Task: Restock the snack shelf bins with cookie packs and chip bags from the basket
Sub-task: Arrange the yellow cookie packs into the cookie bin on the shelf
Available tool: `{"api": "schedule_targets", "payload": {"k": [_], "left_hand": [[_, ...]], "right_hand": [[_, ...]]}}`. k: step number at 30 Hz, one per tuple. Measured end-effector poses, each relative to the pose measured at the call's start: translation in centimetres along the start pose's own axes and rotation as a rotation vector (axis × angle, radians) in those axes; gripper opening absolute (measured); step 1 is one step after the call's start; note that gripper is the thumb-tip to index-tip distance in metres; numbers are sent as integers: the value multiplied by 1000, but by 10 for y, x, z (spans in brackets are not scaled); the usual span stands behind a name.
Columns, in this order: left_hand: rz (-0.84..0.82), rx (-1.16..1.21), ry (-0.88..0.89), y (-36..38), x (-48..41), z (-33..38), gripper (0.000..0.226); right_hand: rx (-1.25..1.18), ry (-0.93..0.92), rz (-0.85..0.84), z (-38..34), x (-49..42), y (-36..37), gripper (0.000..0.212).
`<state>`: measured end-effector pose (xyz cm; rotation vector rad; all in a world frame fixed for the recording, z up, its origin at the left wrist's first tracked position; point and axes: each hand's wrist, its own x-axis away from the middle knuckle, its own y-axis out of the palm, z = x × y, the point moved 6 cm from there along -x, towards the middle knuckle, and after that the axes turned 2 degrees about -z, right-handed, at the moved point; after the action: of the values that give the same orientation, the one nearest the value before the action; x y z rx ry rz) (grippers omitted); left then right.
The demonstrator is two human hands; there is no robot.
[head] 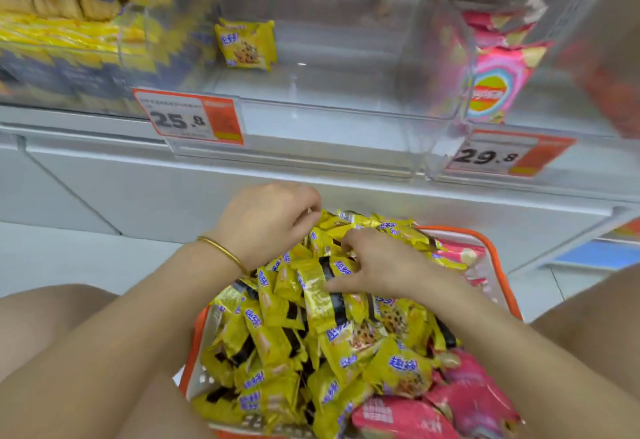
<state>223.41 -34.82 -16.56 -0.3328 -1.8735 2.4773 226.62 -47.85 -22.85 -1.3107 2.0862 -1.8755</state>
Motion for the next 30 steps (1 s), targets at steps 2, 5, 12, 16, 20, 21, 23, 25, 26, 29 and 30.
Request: {"api": "schedule_targets", "payload": {"k": [2,5,12,16,20,21,23,25,26,29,30], "left_hand": [[-41,64,4,8,-4,4,24],[-141,244,-9,16,-10,11,22],[-250,812,-141,21,-15,24,24],[4,945,-169,-22,-18,16,4],[380,872,-157,-88,-23,-8,2],[531,757,-157,-107,-24,-20,4],[736,426,-180,-134,-25,-44,18],[692,91,-224,-134,-30,-63,33],[633,-41,-217,-126,-33,-68,38],[537,-202,-164,-106,-34,-72,39],[530,-232,-163,-103,-33,-72,40]], "right_hand": [[-104,4,50,5,-2,4,47],[-178,12,75,17,8,-18,33],[-873,-136,122,17,40,-65,33],[-896,-199,188,-2,52,-97,42],[-756,-330,408,-36,54,-163,27],[-716,-339,500,-42,45,-186,26],[-597,-332,670,-55,18,-228,30],[-358,-264,751,-69,-29,-253,35],[-243,-222,742,-77,-57,-257,36],[-37,-193,638,-100,-139,-247,39],[0,-190,599,-106,-160,-242,40]]}}
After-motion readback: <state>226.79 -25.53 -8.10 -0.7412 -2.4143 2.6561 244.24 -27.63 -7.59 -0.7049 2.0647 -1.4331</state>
